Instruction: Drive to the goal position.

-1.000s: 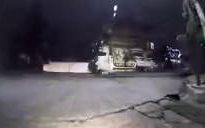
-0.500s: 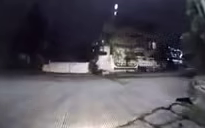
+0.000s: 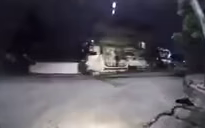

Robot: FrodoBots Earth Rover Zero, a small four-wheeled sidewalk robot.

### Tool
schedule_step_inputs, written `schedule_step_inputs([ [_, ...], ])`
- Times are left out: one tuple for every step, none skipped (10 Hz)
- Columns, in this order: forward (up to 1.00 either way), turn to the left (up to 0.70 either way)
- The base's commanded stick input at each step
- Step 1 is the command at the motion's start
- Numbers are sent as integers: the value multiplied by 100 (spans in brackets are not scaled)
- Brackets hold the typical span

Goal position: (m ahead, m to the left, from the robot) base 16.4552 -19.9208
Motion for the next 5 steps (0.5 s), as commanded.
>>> schedule_step_inputs([
  [70,-35],
  [70,-35],
  [70,-9],
  [70,0],
  [70,0],
])
